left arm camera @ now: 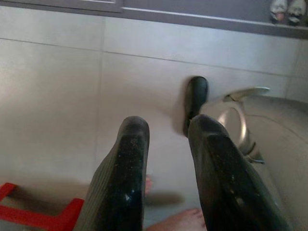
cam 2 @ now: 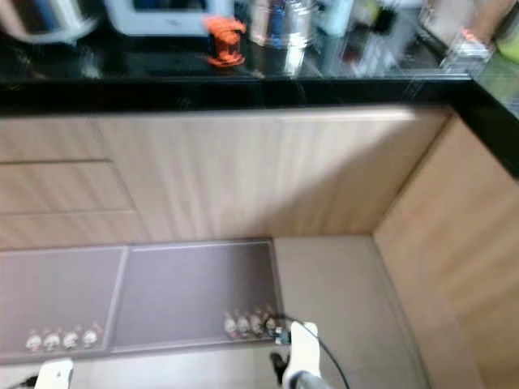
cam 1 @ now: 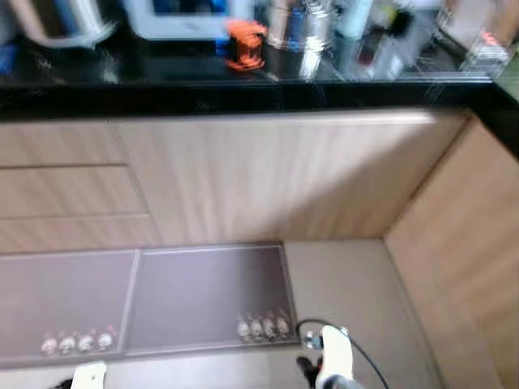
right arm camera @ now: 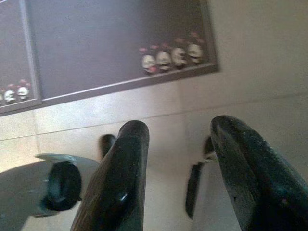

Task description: Kitchen organization

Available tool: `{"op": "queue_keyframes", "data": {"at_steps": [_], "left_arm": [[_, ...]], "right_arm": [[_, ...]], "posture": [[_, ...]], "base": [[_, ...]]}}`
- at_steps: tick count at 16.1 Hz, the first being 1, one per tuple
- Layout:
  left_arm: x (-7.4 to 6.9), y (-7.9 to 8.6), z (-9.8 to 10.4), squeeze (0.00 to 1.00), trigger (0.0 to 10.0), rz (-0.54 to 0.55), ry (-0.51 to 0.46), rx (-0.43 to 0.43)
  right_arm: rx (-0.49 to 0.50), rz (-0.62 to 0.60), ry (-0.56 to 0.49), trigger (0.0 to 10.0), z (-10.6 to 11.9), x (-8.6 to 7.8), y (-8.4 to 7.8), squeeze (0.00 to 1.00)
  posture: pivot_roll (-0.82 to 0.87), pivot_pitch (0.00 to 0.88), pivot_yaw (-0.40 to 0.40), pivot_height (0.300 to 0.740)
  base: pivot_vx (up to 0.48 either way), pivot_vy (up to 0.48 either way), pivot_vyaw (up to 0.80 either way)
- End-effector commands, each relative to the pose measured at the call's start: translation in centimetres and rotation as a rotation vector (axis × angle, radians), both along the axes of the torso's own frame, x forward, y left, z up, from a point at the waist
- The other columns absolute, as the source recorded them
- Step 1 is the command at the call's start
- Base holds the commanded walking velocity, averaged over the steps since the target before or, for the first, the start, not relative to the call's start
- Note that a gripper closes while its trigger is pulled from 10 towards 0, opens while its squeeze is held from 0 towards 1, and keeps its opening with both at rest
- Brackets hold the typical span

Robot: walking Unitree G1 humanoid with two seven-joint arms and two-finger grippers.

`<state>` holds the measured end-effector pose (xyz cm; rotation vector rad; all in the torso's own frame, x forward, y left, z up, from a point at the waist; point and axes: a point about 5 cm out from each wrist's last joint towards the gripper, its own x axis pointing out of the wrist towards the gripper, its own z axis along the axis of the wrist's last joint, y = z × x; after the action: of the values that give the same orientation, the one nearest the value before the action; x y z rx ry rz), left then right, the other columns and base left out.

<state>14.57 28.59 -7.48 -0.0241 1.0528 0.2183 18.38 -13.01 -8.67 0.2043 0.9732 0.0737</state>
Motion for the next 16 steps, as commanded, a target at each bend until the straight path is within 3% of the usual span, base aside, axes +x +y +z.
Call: {"op": "queue_keyframes", "data": {"at_steps": [1,4,16], "left_arm": [[-0.56,-0.32,-0.35,0.00,10.0,-0.002,0.026,-0.013],[-0.55,-0.32,-0.34,0.00,10.0,-0.004,0.025,-0.014],[-0.69,-0.10,-0.30,0.00,10.0,0.007,0.018,-0.017]], "right_arm": [[-0.005,-0.014,0.014,10.0,-0.19,-0.36,-0.42,0.00],[-0.006,-0.017,0.013,10.0,-0.18,-0.35,-0.43,0.00],[0.003,-0.019,0.012,10.0,-0.23,-0.50,-0.11,0.00]], "posture": [[0.04,0.095,-0.043,0.740],[0.03,0.095,-0.040,0.740],[0.03,0.092,-0.025,0.740]], "base": [[0.000,-0.307,0.00],[0.000,-0.310,0.00],[0.000,0.000,0.00]]}}
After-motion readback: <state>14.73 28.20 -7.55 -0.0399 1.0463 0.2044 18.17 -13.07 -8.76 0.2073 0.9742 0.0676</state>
